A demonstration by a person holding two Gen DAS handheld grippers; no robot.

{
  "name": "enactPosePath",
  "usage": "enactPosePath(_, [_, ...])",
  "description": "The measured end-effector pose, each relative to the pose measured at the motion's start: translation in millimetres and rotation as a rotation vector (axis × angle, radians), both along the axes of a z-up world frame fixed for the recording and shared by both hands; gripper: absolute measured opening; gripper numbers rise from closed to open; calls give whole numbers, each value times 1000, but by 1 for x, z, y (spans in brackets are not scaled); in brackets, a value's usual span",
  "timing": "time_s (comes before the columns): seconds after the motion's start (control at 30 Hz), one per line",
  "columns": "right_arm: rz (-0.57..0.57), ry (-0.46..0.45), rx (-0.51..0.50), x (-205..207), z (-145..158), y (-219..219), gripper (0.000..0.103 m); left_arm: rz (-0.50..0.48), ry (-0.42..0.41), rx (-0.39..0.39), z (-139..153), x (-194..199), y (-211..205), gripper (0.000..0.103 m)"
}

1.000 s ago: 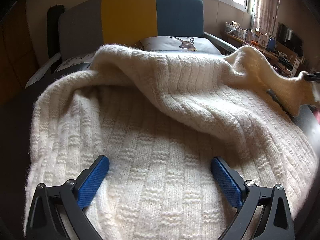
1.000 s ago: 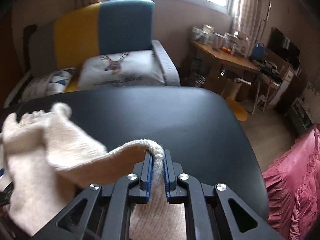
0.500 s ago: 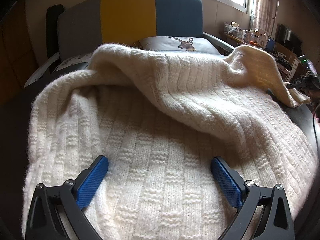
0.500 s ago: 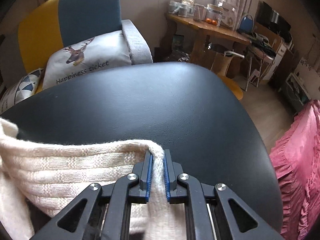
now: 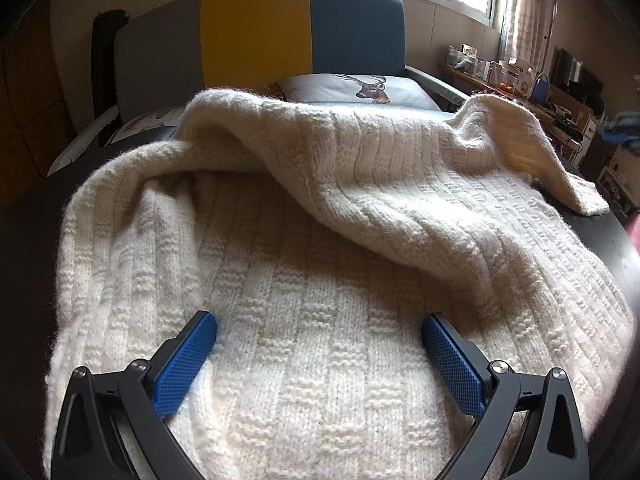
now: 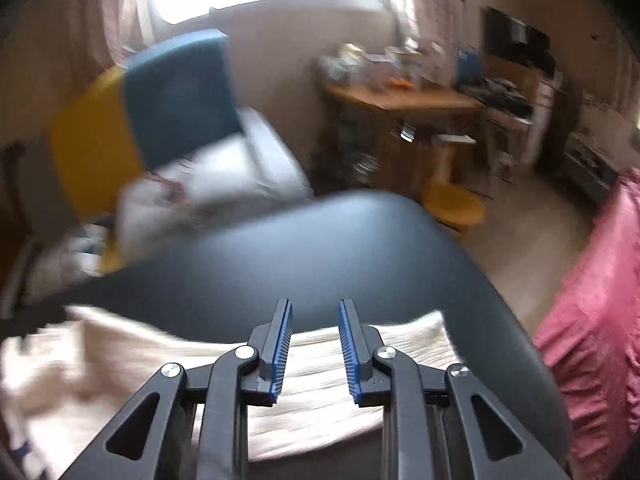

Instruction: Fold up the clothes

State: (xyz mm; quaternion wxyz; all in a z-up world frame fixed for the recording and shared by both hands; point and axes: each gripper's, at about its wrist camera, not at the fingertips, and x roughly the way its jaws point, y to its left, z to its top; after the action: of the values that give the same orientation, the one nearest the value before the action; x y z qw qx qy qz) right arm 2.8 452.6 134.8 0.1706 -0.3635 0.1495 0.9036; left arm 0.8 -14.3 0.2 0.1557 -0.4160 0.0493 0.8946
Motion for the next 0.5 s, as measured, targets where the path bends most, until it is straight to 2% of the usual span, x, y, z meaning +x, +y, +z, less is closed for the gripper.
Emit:
enactPosePath(0.1, [192,-17,-24,0,7,-70,23,4,-7,64,11,2,-7,103])
enactPosePath(0.17, [335,-60,-56,-2,-5,-130,23,27,-13,136,23,5,-21,103])
enactPosePath(0.23, [448,-113,-70,-5,-25,-185,23,68,11,148,37,11,-41,103])
enactPosePath(0.33, [543,-202,-46,-11,-58,-248,23,129,48,159,58,21,-72,103])
enactPosePath(0.4, [571,-277,-22,-17,-85,-282,23,161,35,136,61,27,-95,103])
enactPosePath(0.5, [576,-353,31,-19,-114,-302,24,208,11,97,65,35,-130,103])
